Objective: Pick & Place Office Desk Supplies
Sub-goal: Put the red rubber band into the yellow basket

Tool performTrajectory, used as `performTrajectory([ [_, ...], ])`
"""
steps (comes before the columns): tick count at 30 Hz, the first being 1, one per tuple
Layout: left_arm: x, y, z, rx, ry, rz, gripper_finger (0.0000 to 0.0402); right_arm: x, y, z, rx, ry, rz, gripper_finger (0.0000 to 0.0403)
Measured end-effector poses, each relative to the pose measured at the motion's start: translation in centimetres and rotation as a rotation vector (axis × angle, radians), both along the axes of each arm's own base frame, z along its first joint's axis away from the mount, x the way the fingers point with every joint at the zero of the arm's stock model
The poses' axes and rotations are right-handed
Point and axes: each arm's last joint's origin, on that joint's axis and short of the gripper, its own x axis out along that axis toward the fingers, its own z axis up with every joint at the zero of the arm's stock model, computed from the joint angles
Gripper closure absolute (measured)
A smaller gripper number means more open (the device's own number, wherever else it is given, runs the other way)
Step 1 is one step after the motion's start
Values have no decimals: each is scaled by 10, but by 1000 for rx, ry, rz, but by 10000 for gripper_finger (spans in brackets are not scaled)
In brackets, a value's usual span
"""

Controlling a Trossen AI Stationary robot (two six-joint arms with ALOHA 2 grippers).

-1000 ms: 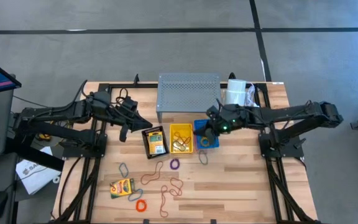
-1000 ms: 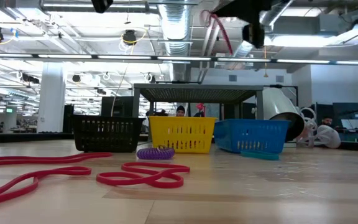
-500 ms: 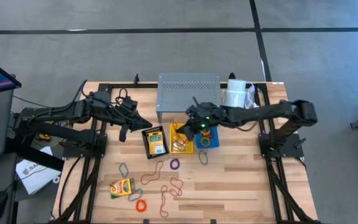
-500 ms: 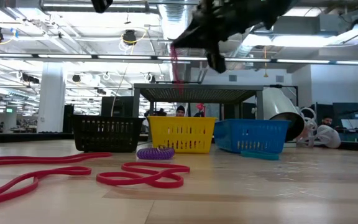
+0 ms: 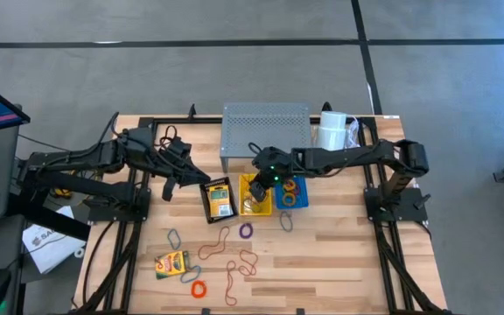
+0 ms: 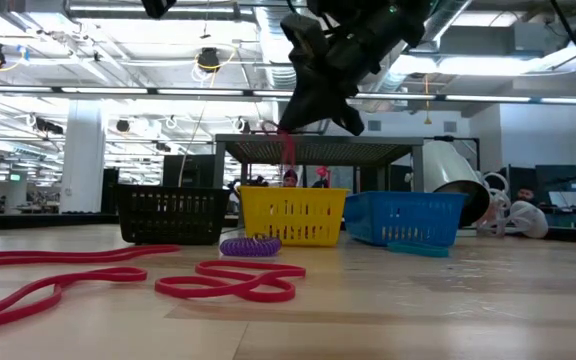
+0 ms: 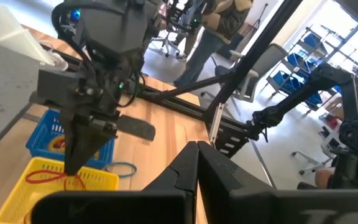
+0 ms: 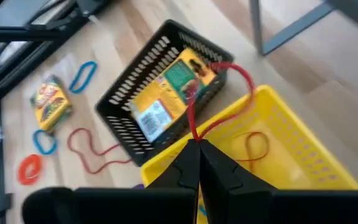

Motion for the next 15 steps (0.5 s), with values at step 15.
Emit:
performTrajectory([
  [15,-1,0,0,0,1,0,399,-8,-8,-5,-95,99,-19,403],
])
